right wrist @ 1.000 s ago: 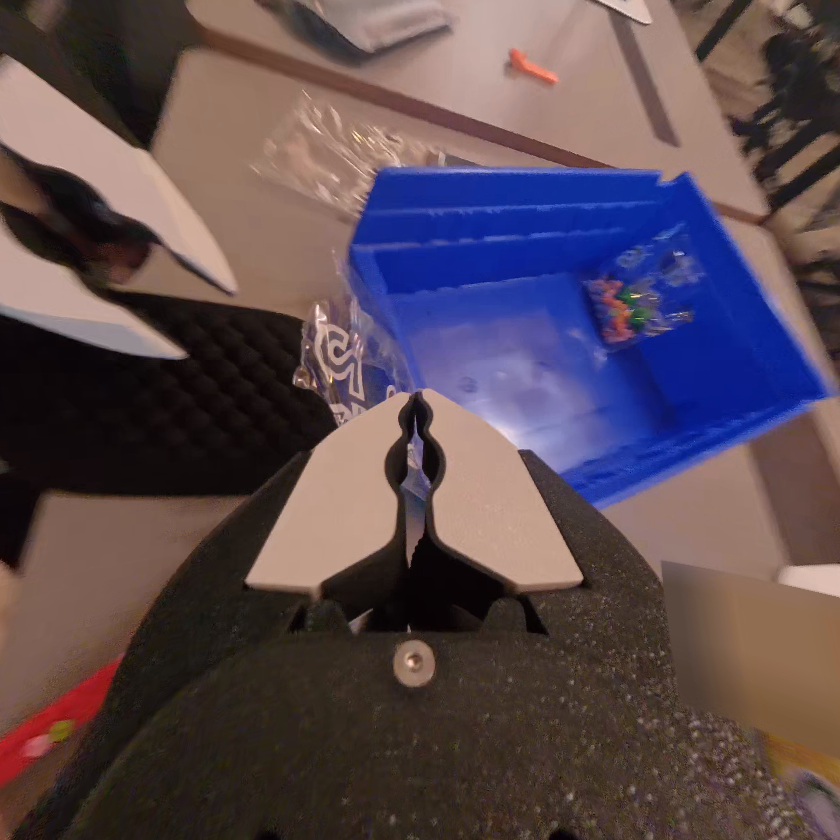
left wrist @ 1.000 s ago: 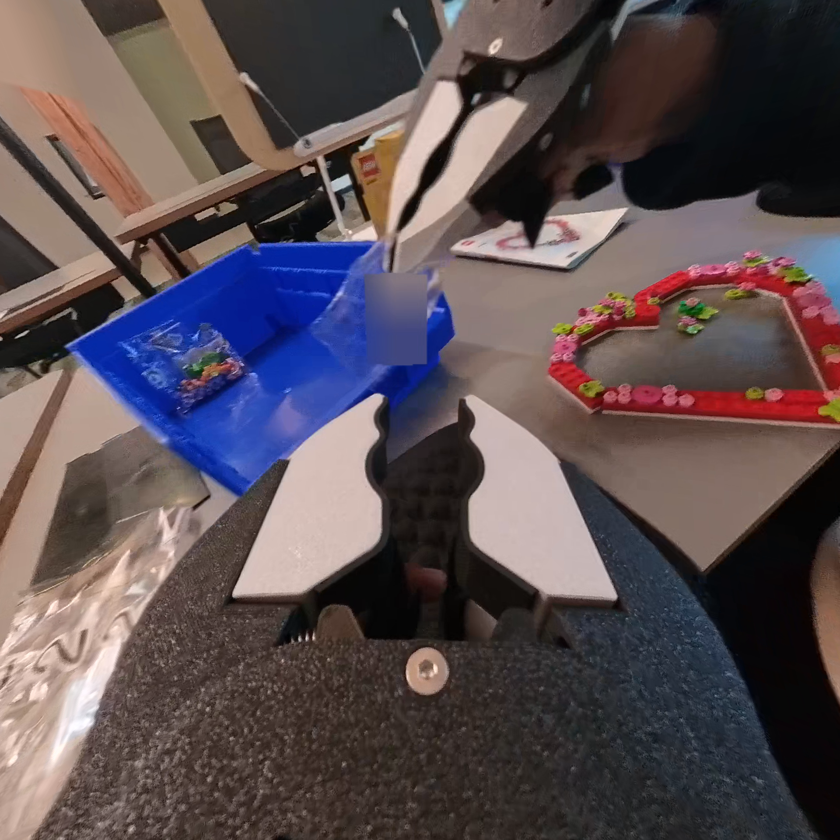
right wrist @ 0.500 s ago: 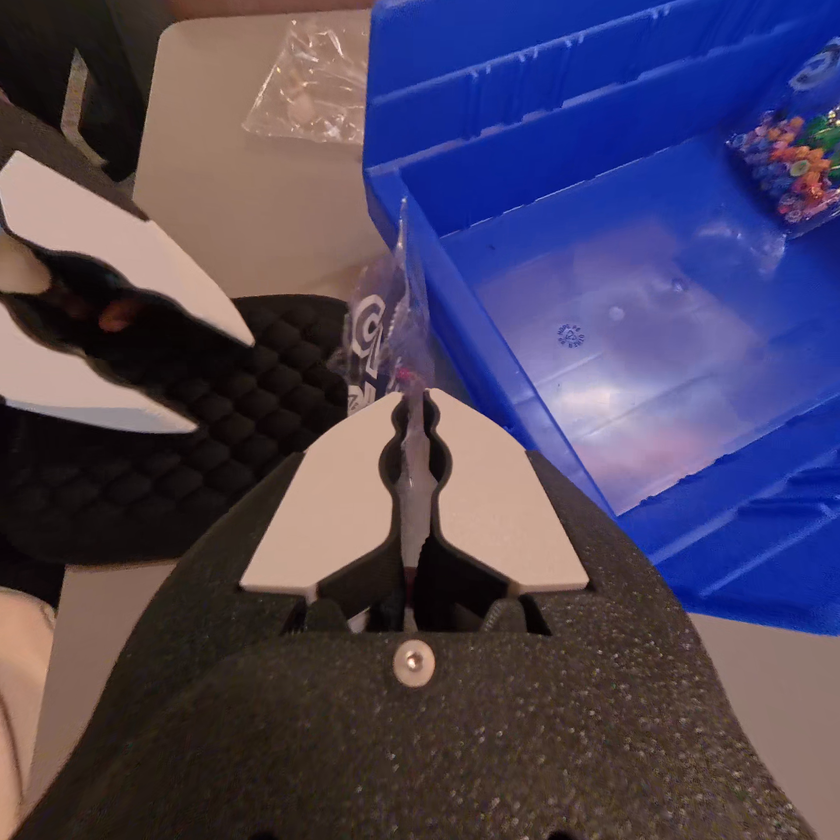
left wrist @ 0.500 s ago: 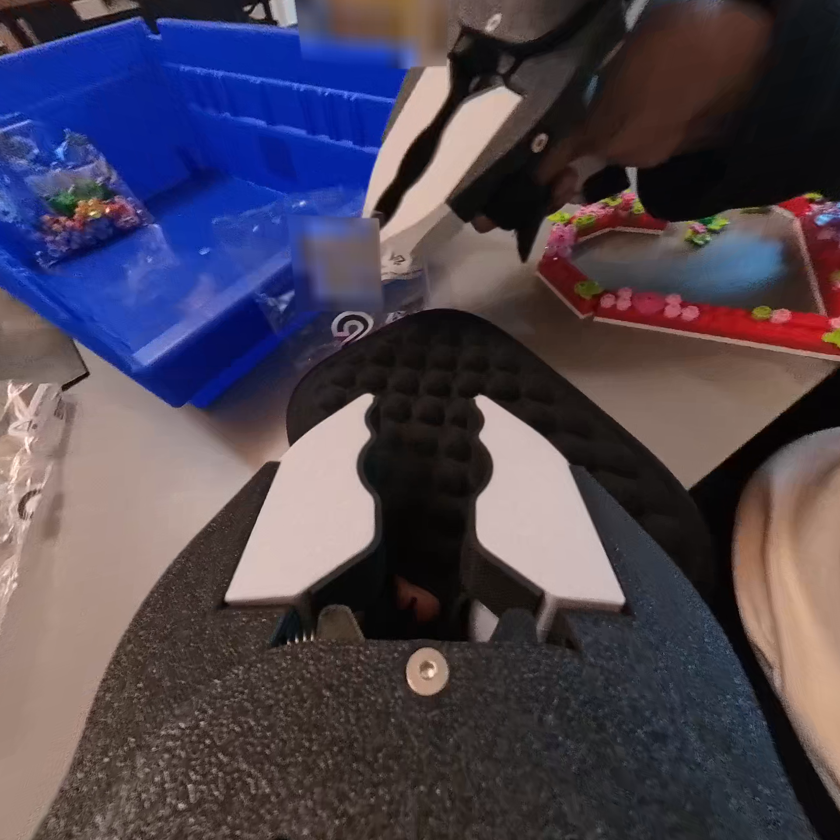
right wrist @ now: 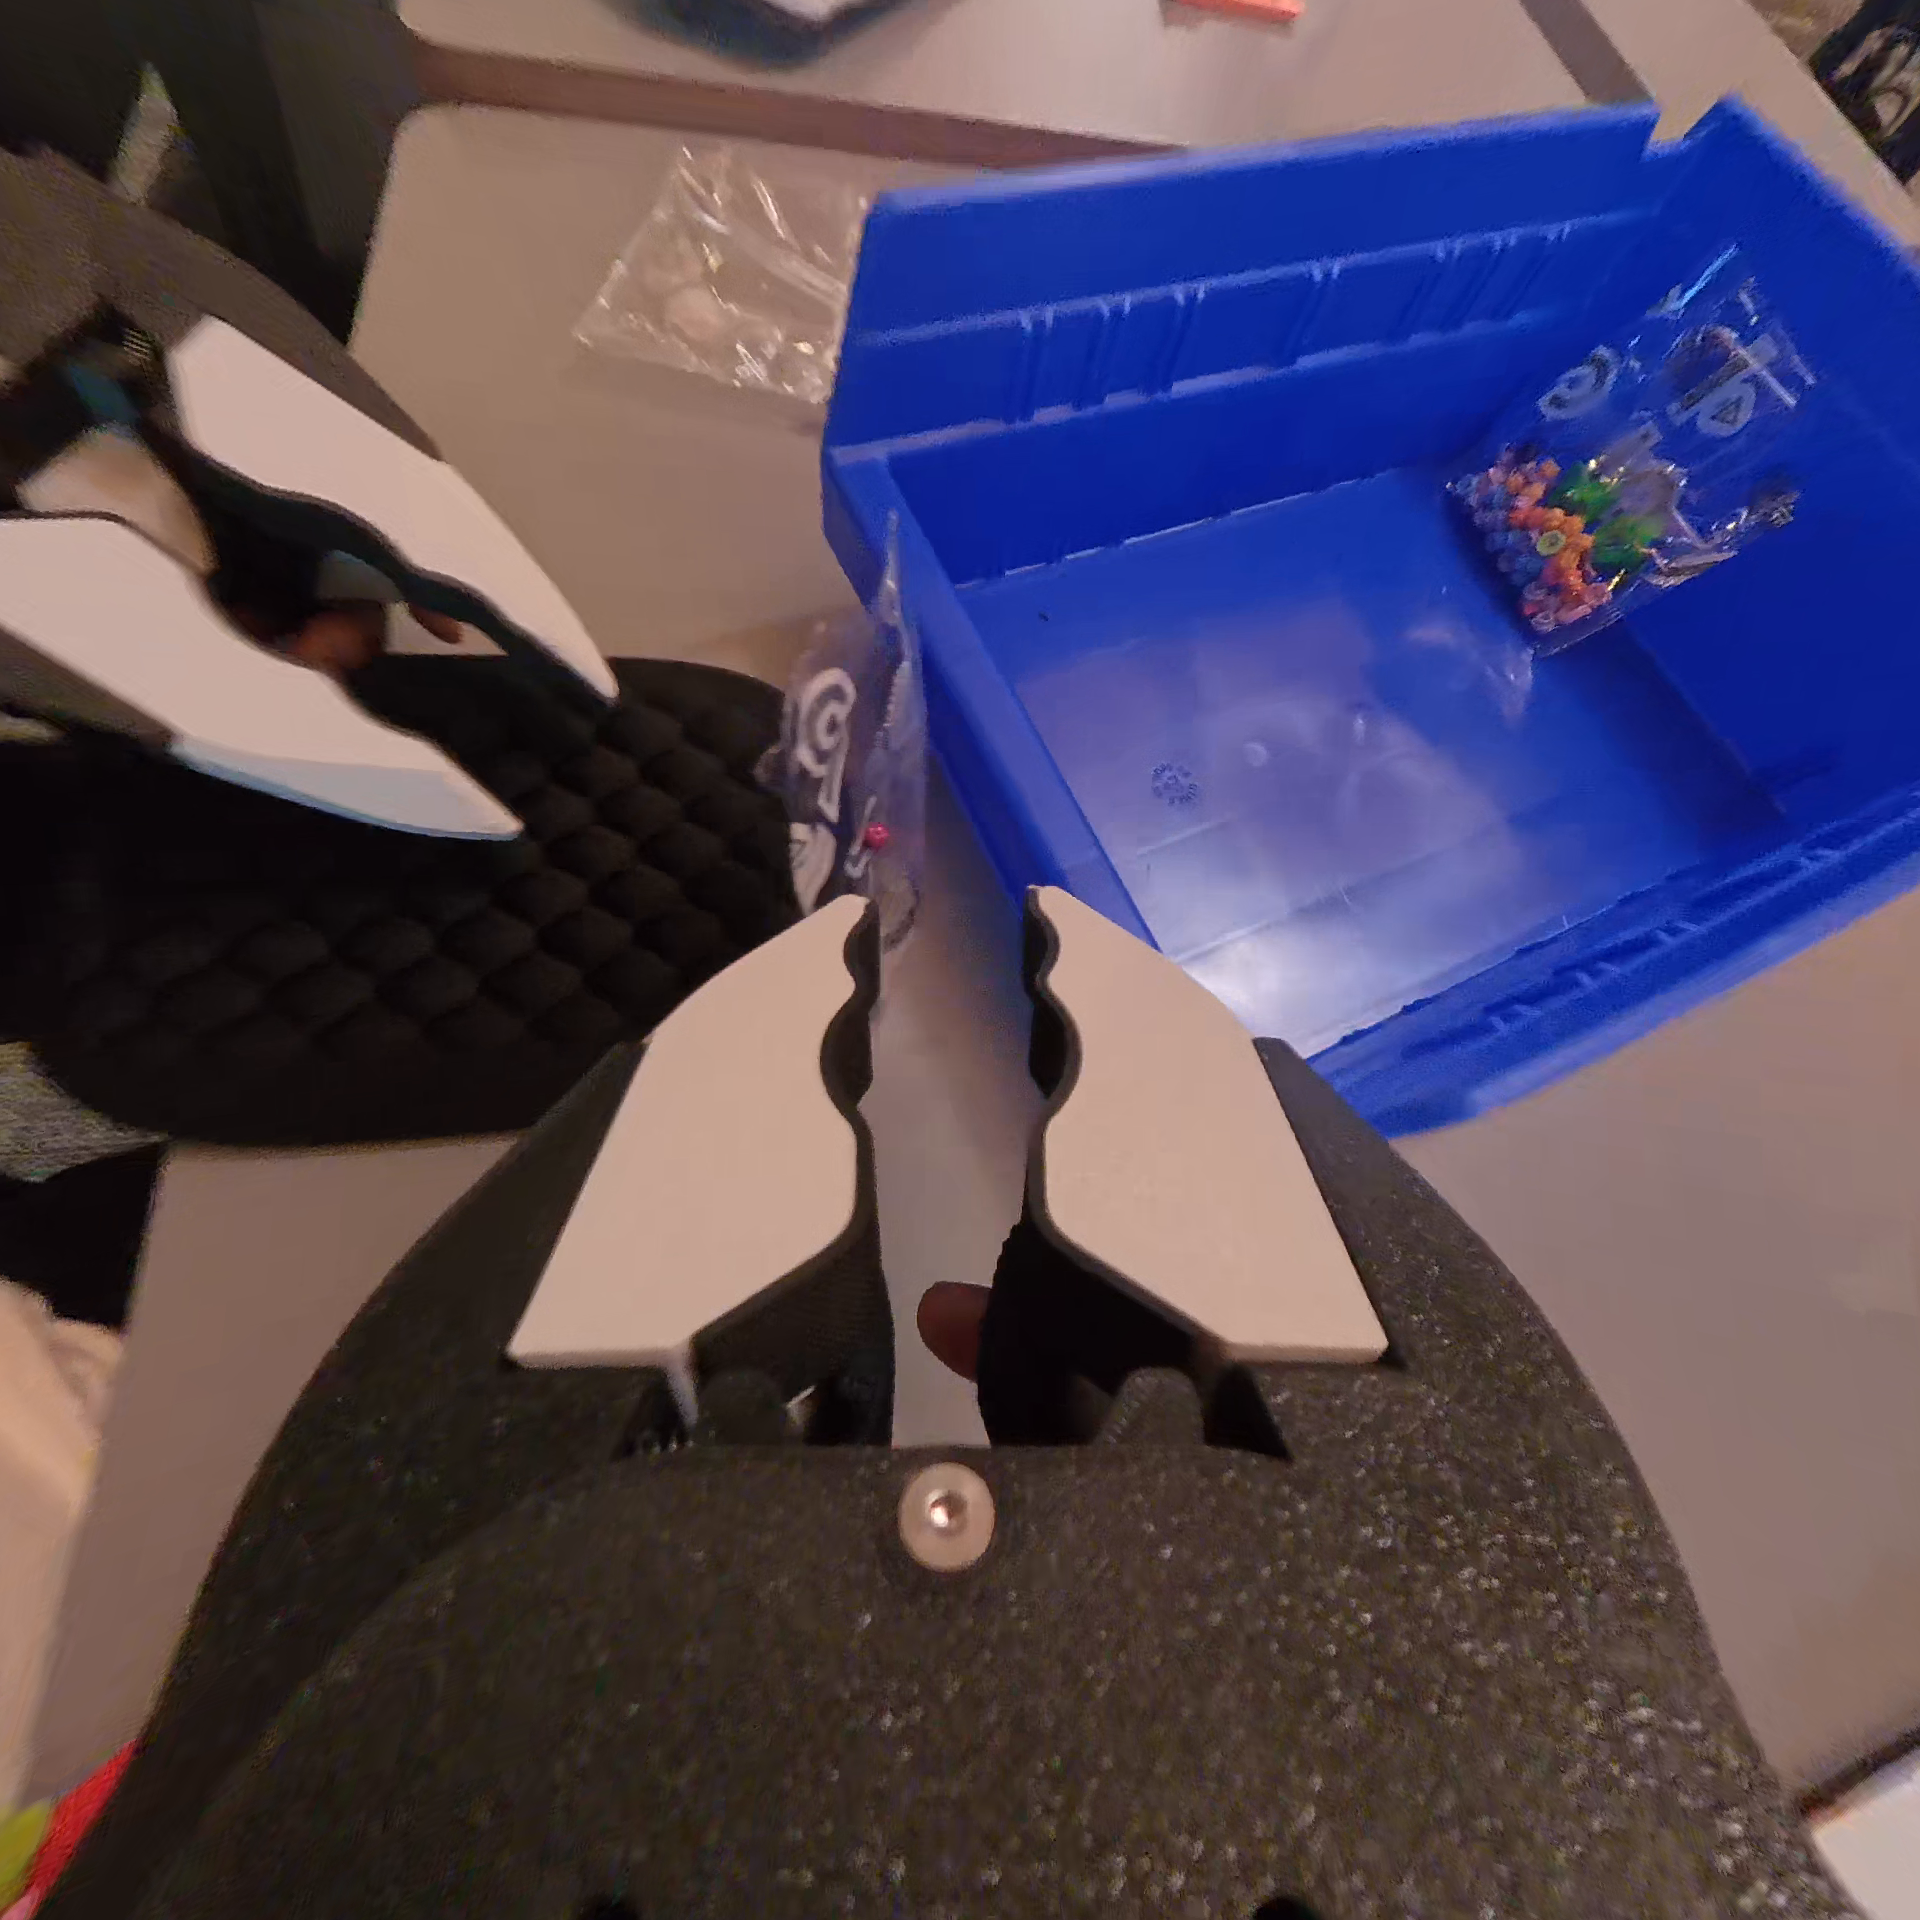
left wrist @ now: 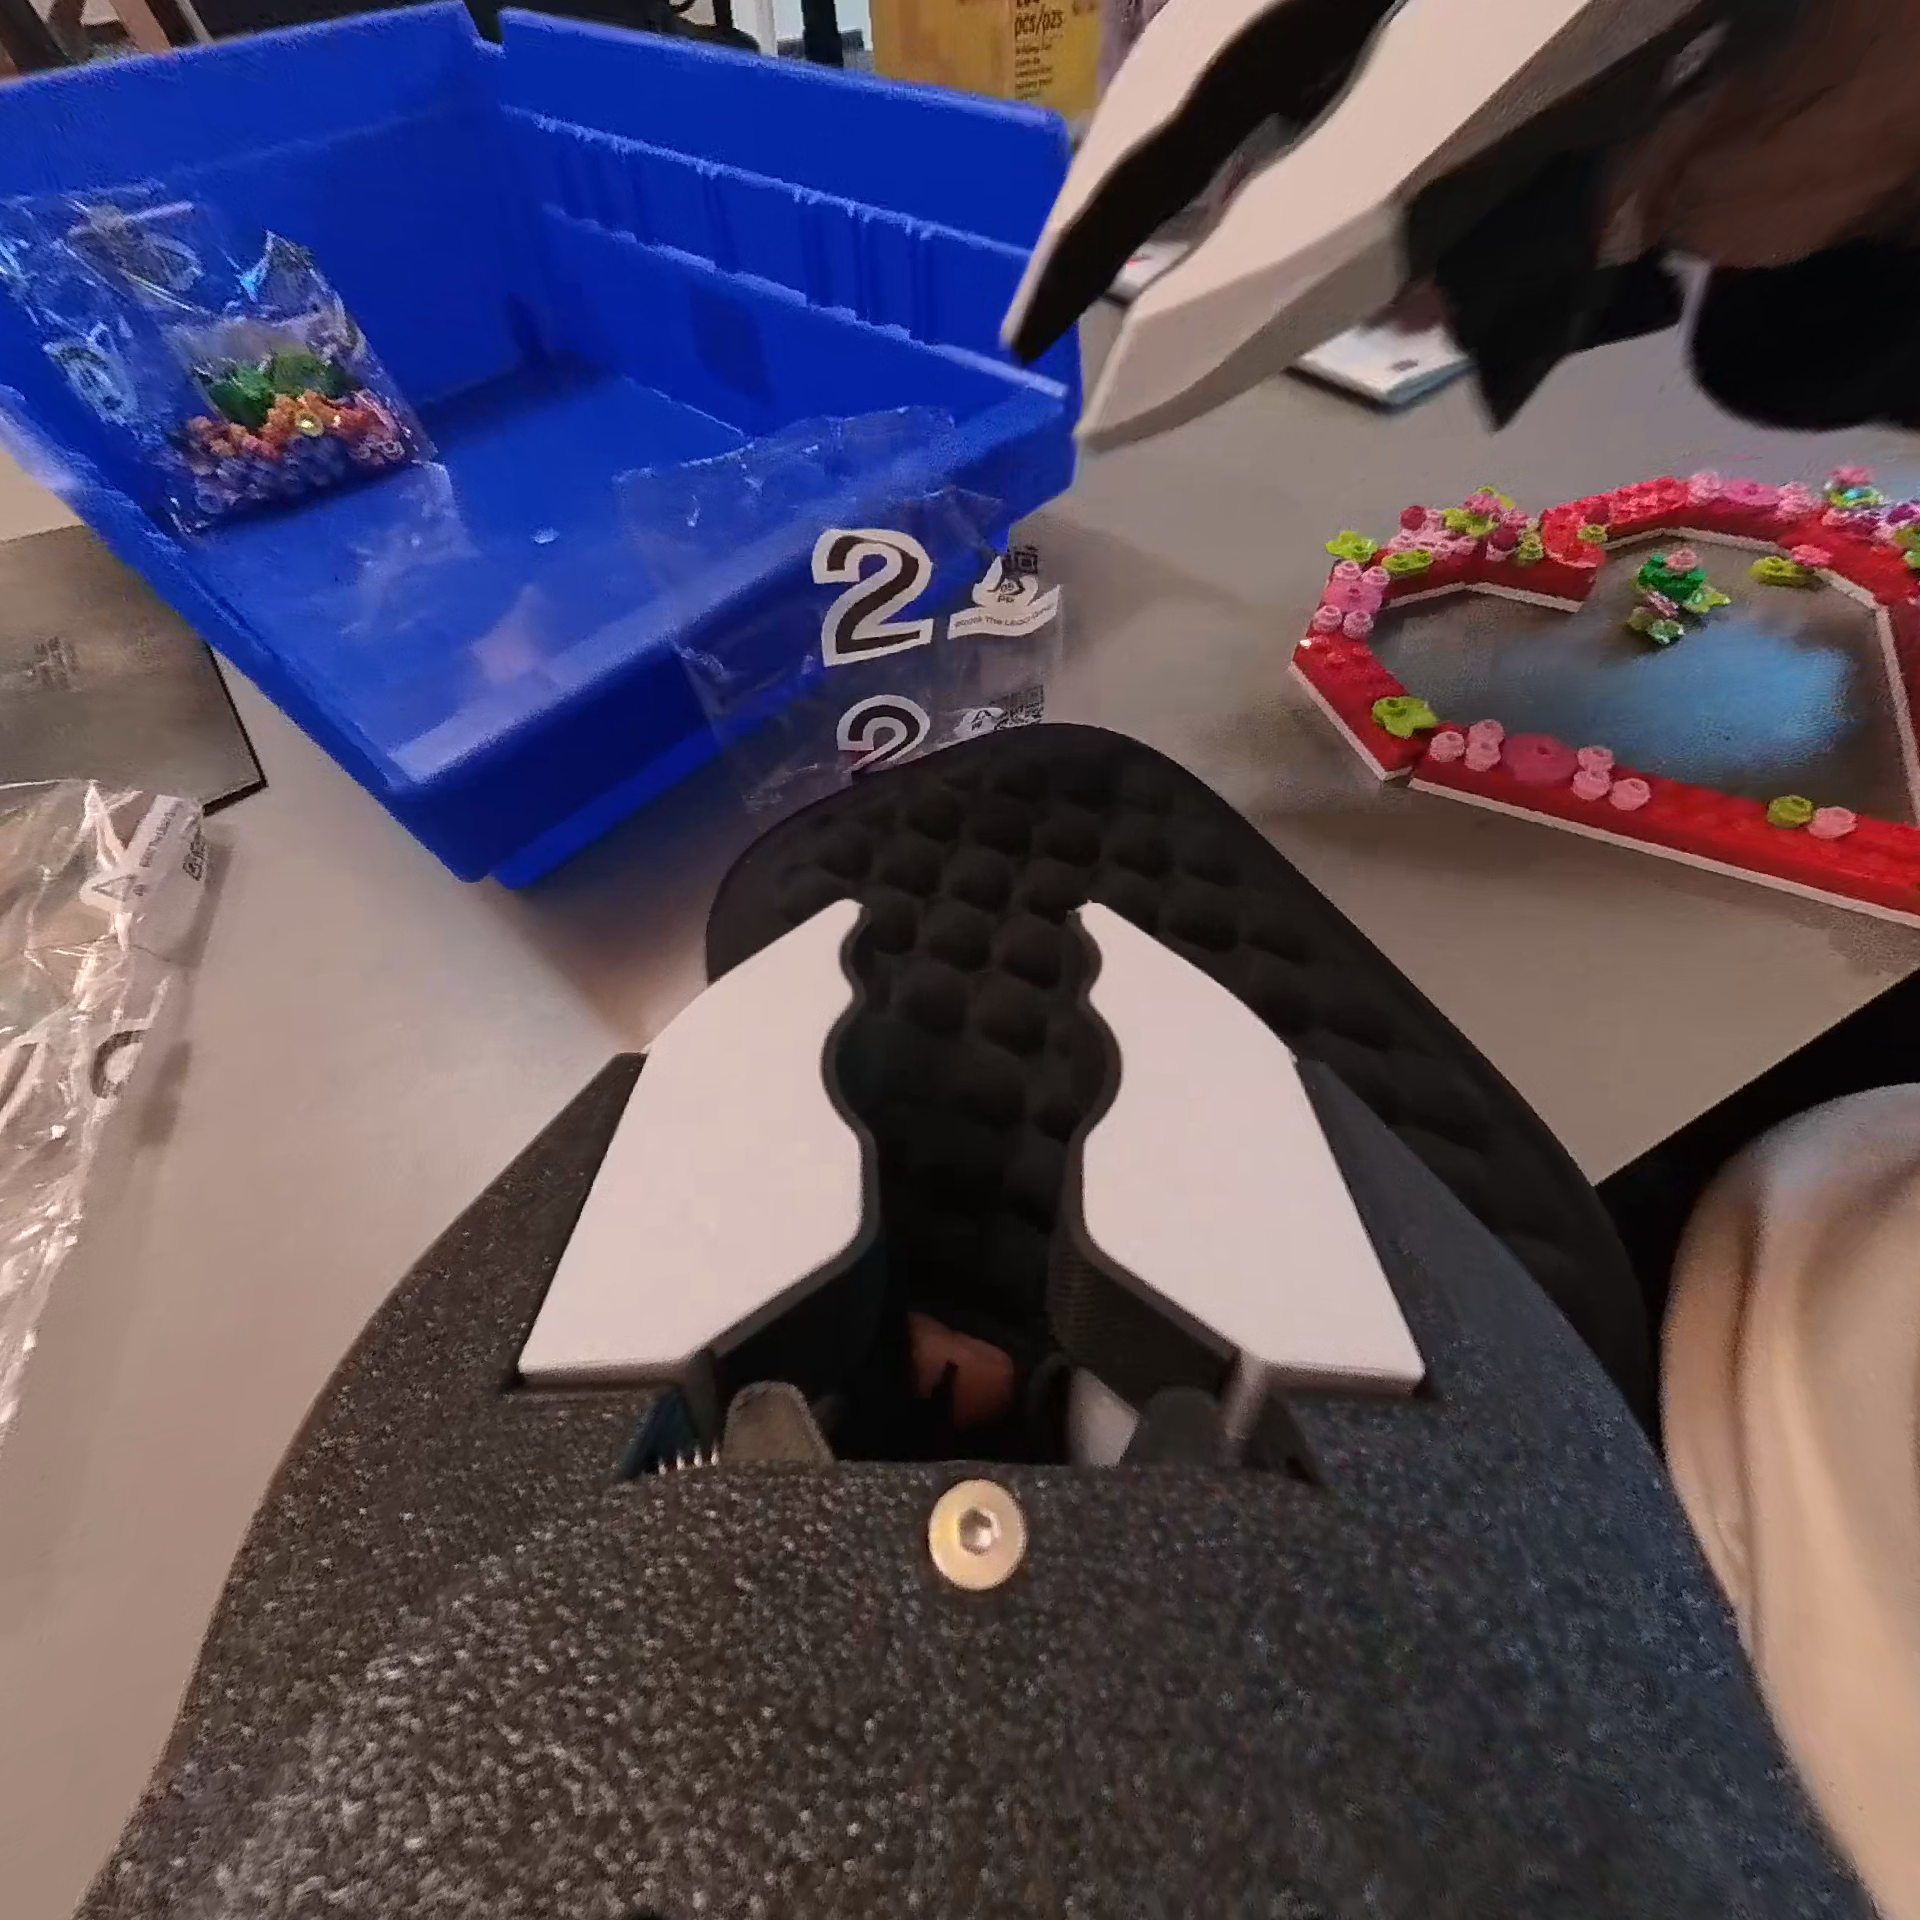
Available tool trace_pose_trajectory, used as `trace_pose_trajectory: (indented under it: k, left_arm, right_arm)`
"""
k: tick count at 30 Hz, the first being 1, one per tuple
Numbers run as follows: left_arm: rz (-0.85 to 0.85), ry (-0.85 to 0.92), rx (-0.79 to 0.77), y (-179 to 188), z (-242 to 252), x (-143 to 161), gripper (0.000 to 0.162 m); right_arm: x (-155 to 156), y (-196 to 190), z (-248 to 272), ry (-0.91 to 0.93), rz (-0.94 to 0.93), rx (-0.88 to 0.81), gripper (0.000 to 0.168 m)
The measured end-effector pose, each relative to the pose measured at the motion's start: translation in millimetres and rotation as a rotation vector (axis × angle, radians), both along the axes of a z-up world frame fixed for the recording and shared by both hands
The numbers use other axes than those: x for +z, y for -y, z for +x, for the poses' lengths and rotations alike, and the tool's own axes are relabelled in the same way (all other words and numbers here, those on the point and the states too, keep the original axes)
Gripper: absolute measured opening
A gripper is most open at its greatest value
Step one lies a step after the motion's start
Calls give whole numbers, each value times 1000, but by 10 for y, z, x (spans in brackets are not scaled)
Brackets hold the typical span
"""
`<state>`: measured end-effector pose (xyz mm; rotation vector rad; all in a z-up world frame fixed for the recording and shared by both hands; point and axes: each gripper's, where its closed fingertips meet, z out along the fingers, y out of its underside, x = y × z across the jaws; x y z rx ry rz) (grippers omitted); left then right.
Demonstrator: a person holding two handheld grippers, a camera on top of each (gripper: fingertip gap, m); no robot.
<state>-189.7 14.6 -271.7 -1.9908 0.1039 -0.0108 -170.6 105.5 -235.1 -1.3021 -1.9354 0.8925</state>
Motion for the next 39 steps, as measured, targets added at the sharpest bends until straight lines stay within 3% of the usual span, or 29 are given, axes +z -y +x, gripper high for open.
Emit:
trace_pose_trajectory:
  k: [1, 4, 6, 10, 14, 19, 31, 34, 39]
  left_arm:
    - [1, -20, 7, 10, -11, 26, 34]
    - [44, -129, -64, 42, 174, 199, 30]
    - [28, -143, -159, 44, 436, 256, 30]
    - [3, -102, -374, -25, 1120, 304, 32]
    - [-18, -108, -535, -202, 1690, 216, 33]
    - [-86, -139, -536, -413, 1811, 103, 32]
    - [-104, -79, -525, -226, 1796, 111, 29]
    - [-10, -51, -443, -300, 1696, 225, 30]
    - [178, 283, -358, -471, 1630, 601, 25]
  right_arm:
    - [90, 36, 86, -15, -22, 19, 26]
    - [290, 157, 512, -19, -87, 99, 27]
    - [253, 170, 904, 55, -103, 136, 30]
    - [-65, 9, 1729, 242, -16, 139, 21]
    - [-482, -112, 2174, 412, 28, 12, 18]
    - [-616, -143, 1997, 325, 146, 4, 18]
    - [-703, -136, 1806, 309, 116, 54, 10]
    - [-529, -67, 1723, 204, -21, 34, 10]
    - [180, 150, 1555, -188, -344, 9, 9]
